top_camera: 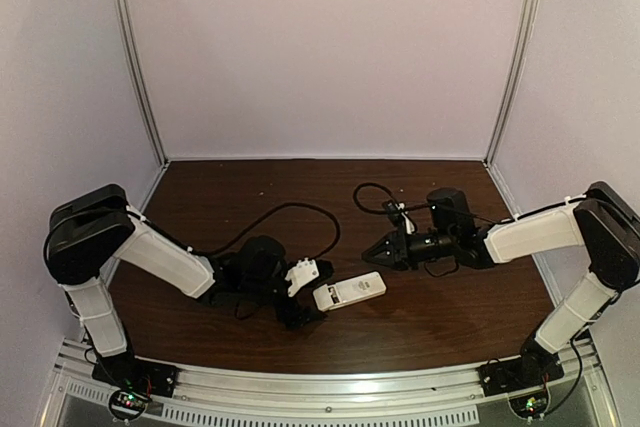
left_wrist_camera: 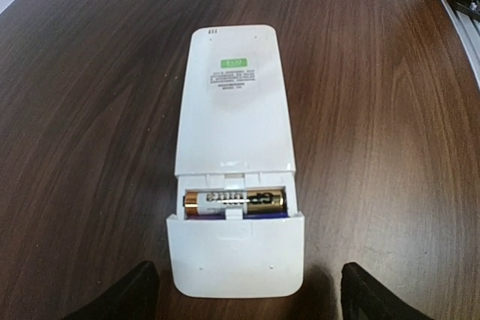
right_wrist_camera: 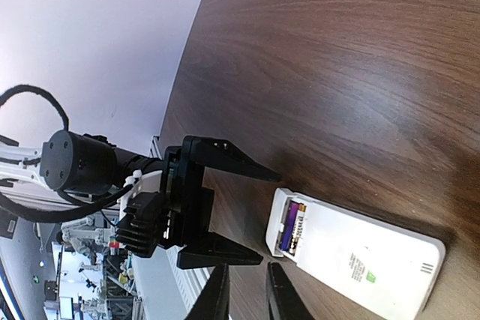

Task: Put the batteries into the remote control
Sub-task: Load the battery cover onto the remote control without the battery cover.

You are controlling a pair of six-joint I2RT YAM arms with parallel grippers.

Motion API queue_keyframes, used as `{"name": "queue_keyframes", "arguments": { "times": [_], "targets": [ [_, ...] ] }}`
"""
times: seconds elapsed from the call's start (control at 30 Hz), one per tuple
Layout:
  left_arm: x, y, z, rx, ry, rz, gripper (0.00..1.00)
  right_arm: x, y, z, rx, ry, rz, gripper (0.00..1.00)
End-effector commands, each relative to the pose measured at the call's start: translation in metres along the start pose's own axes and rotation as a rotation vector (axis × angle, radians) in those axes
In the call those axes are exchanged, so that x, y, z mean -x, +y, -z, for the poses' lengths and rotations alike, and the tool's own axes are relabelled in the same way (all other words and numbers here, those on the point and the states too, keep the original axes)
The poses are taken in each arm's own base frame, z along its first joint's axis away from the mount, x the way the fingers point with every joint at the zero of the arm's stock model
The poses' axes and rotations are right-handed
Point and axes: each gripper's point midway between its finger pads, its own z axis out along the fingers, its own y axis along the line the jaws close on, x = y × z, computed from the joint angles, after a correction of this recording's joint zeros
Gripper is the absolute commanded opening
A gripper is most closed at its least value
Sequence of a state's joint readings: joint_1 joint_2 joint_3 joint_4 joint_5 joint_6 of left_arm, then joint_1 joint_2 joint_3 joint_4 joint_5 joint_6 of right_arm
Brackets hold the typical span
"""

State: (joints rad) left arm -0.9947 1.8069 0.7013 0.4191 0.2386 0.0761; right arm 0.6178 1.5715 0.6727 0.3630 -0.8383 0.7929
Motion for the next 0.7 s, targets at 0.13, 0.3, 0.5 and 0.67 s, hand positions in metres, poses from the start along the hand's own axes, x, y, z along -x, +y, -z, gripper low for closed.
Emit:
{"name": "queue_keyframes", "arguments": {
  "times": [0.13,0.3,0.5,0.67],
  "targets": [
    [-0.003,0.003,-0.009,-0.003,-0.005,0.011,0.77,0.001,0.016,-0.013,0.049,0.003,0.01,0.16],
    [-0.003,0.002,-0.014,-0.016,0.02,0.008,0.69,-0.003,0.018,-0.017,0.06,0.016,0.004,0.15],
    [0.0,0.004,-0.015,-0.013,0.044,0.004,0.63,-0.009,0.021,-0.023,0.067,0.031,0.0,0.15],
    [0.005,0.008,-0.015,-0.005,0.059,-0.007,0.62,-0.015,0.021,-0.03,0.073,0.045,-0.012,0.13]
  ]
}}
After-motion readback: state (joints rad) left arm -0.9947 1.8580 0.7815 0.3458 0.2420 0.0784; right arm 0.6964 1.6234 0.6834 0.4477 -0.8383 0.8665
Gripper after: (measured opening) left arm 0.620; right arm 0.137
